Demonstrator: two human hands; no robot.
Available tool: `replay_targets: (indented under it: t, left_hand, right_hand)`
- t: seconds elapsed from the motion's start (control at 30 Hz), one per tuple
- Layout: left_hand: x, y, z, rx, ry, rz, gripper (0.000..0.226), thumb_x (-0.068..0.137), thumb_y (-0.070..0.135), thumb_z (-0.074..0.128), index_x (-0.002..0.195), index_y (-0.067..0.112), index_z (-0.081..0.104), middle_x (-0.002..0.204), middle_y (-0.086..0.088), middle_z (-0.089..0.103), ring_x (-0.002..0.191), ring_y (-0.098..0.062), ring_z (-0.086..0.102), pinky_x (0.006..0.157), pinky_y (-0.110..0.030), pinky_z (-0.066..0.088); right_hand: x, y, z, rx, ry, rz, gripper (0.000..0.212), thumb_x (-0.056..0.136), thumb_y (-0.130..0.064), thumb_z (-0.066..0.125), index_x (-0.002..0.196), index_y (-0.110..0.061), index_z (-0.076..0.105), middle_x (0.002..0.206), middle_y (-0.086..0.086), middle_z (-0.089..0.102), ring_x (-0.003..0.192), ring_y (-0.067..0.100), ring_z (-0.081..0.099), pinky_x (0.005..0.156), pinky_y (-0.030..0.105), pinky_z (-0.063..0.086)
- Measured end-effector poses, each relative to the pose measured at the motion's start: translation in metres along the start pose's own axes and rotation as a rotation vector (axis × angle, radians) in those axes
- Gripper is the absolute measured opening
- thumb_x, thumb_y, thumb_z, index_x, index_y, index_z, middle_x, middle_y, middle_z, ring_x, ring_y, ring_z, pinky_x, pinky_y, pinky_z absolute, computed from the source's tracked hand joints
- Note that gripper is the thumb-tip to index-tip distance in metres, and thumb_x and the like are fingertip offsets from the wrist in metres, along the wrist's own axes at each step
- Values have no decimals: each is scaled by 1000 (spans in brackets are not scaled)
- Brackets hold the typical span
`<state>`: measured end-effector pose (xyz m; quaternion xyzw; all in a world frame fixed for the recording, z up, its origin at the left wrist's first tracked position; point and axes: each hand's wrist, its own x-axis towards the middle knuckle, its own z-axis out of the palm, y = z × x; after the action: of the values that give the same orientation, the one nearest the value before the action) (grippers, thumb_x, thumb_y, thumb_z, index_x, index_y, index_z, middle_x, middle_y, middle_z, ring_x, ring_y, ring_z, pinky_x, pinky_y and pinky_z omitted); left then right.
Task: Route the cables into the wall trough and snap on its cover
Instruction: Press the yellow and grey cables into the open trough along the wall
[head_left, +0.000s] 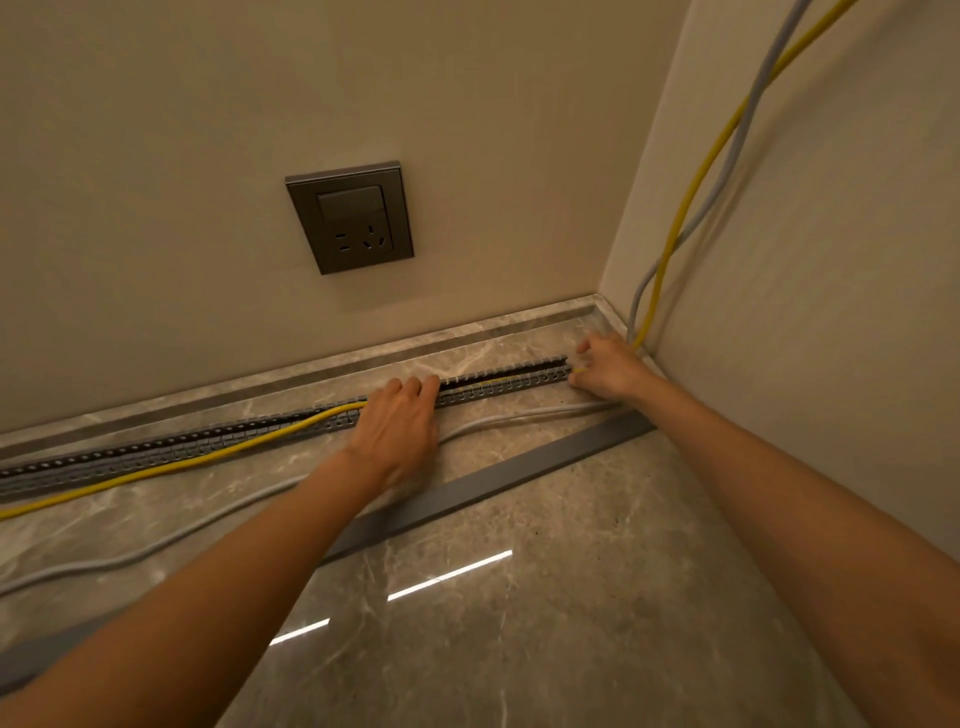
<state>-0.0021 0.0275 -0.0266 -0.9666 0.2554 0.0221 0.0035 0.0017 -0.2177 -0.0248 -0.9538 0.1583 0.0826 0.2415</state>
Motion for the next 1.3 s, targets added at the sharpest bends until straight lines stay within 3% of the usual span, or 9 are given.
replay_targets:
  t: [0.13, 0.23, 0.43, 0.6, 0.77, 0.93, 1.03, 1.2, 1.3]
  left_hand:
    - [5, 2, -22, -52, -83, -16, 31, 96, 14, 33, 124, 6, 43, 121, -20, 60, 104, -37, 58, 84, -42, 45]
    - [3, 12, -26, -21, -30, 35, 29, 97, 20, 37, 120, 6, 48, 121, -18, 58, 105, -36, 57, 85, -43, 46]
    - [8, 17, -13, 52, -160, 81, 67, 86, 49, 56, 138, 14, 33, 134, -12, 43, 122, -29, 44, 100, -42, 40]
    - [14, 18, -9, 67, -95, 128, 33, 97, 18, 43, 129, 9, 45, 126, -13, 53, 113, -30, 52, 94, -40, 43]
    - [17, 15, -10, -22, -103, 127, 31, 97, 10, 40, 126, 6, 50, 122, -15, 53, 105, -31, 55, 84, -39, 47]
    - [19, 13, -5, -5, -60, 146, 30, 98, 11, 40, 125, 5, 50, 124, -15, 49, 109, -30, 50, 86, -39, 45]
    - [23, 11, -7, -39, -66, 152, 29, 97, 8, 38, 123, 2, 49, 123, -17, 49, 108, -31, 48, 87, -39, 45]
    - [25, 7, -12, -174, -92, 141, 31, 95, 3, 41, 126, 8, 38, 123, -19, 51, 101, -33, 55, 83, -41, 46]
    - [27, 4, -13, -138, -28, 158, 26, 92, 1, 47, 118, 7, 44, 116, -19, 49, 86, -31, 54, 70, -39, 47]
  right_hand:
    - [-11, 0, 0, 95, 63, -148, 25, 80, -16, 70, 89, -13, 46, 99, 6, 45, 95, 23, 48, 75, 28, 37]
    - [-22, 2, -2, 66, -76, -227, 26, 73, -23, 77, 68, -20, 52, 84, 3, 55, 80, 17, 51, 66, 26, 39]
    - [-25, 11, 1, -170, -102, -238, 15, 79, -14, 71, 90, -6, 66, 87, 3, 57, 95, 25, 60, 77, 31, 44]
    - [-21, 8, 2, -64, 68, -250, 4, 86, -13, 61, 85, -9, 60, 95, 18, 68, 91, 32, 62, 71, 33, 41]
    - [-15, 9, 6, -43, 173, -271, 12, 86, -17, 63, 90, -5, 61, 92, 19, 70, 87, 33, 62, 68, 32, 40]
    - [-2, 5, 0, 43, 131, -228, 9, 79, -11, 70, 81, -8, 62, 85, 17, 68, 78, 24, 58, 68, 33, 42]
    - [5, 6, -7, 134, 62, -184, 27, 75, -5, 73, 67, -17, 50, 74, 12, 61, 75, 23, 57, 73, 36, 47]
    - [11, 7, -17, 228, -53, -176, 4, 80, 3, 66, 85, 4, 67, 66, 0, 56, 72, 15, 54, 63, 14, 44]
    - [14, 6, -16, 218, -33, -150, 22, 81, 0, 67, 63, -13, 62, 78, 7, 63, 81, 18, 58, 80, 30, 48]
